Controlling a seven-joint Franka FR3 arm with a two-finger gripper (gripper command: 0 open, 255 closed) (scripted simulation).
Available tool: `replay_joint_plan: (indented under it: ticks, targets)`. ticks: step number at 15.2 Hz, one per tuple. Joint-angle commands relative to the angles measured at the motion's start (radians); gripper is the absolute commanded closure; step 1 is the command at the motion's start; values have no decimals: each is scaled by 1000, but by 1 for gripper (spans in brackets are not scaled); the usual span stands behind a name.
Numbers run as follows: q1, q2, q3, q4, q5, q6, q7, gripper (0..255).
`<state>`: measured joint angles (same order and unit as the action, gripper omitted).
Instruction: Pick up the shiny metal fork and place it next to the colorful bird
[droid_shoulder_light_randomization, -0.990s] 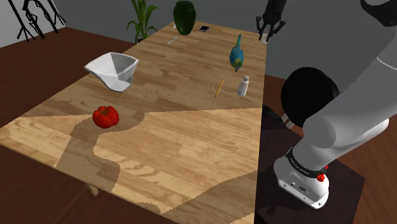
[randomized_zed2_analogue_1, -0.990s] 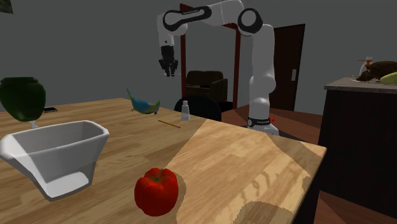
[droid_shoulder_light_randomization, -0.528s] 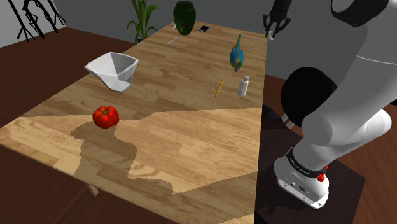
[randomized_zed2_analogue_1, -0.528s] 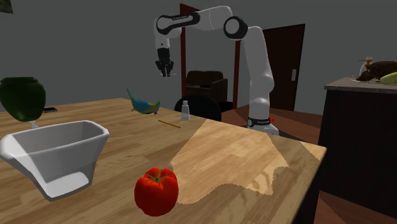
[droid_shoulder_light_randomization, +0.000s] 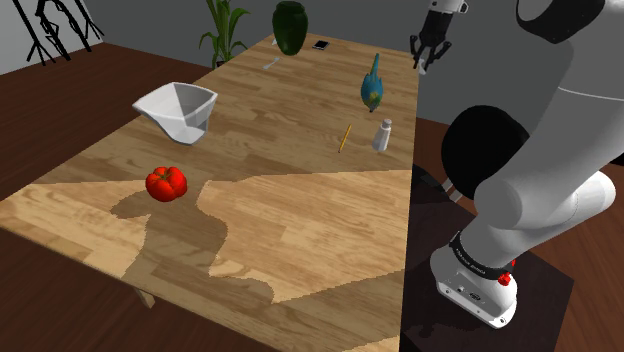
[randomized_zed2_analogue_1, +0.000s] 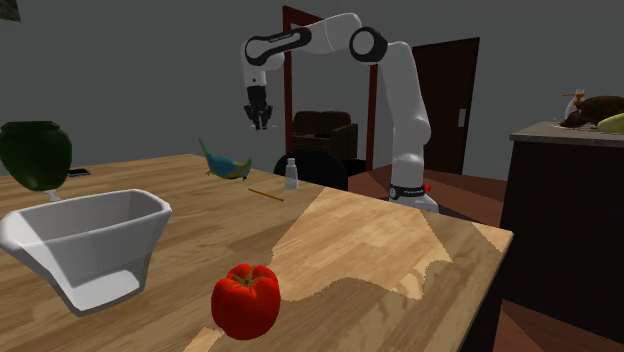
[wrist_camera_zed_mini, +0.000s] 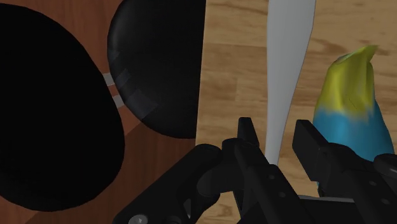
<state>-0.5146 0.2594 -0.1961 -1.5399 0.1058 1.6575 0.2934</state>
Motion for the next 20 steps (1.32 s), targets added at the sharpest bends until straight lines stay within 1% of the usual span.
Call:
replay_joint_plan:
  ticks: [1,10,20]
  targets:
    - [1,-1,0,-30,0,30,-3,255]
    - [2,15,2,-129,5,144,-11,255]
    - [2,52,6,-214,17,265,-24,255]
